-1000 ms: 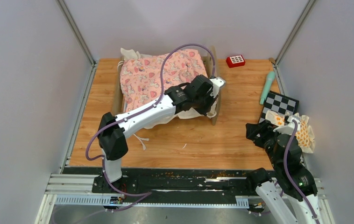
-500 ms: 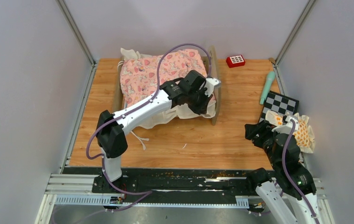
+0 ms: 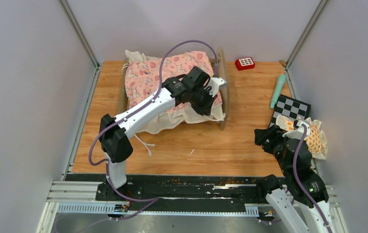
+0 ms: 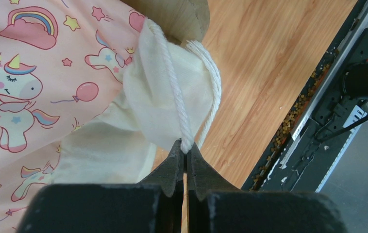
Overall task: Set up the pet bed
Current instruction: Cross the ropes on the bed frame.
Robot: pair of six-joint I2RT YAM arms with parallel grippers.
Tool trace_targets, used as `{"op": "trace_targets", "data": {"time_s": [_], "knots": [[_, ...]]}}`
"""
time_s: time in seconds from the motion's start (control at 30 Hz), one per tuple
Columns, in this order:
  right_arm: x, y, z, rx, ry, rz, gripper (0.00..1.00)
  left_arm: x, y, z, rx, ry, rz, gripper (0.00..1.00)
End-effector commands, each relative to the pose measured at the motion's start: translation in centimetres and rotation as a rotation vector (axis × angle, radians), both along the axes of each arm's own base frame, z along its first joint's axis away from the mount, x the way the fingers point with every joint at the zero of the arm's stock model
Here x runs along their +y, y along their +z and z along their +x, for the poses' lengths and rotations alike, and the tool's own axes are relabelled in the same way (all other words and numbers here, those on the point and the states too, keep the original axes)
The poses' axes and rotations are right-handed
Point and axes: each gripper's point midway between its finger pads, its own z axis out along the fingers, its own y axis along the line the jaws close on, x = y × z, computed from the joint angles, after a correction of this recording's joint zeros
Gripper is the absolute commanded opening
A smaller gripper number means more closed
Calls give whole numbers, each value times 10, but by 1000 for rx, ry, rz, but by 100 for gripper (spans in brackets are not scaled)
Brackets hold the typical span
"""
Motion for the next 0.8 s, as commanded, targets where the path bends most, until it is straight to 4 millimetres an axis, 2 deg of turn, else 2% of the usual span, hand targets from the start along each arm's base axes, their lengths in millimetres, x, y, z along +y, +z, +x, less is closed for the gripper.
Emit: {"op": "trace_targets", "data": {"time_s": [0.0, 0.2, 0.5, 0.63, 0.77], "knots": [[3, 3, 3, -17, 18, -8, 64, 3, 13, 6, -27, -28, -7, 0], [3, 3, 4, -14, 17, -10, 64, 12, 16, 15, -44, -31, 23, 0], [4, 0, 6, -8, 20, -12, 64, 28, -9, 24, -61, -27, 157, 0], [6, 0, 7, -7, 28, -8, 64, 21, -17, 21, -26, -45, 140, 4], [8, -1, 8, -1, 34, -6, 64, 8, -26, 9, 36, -80, 88, 14]]}}
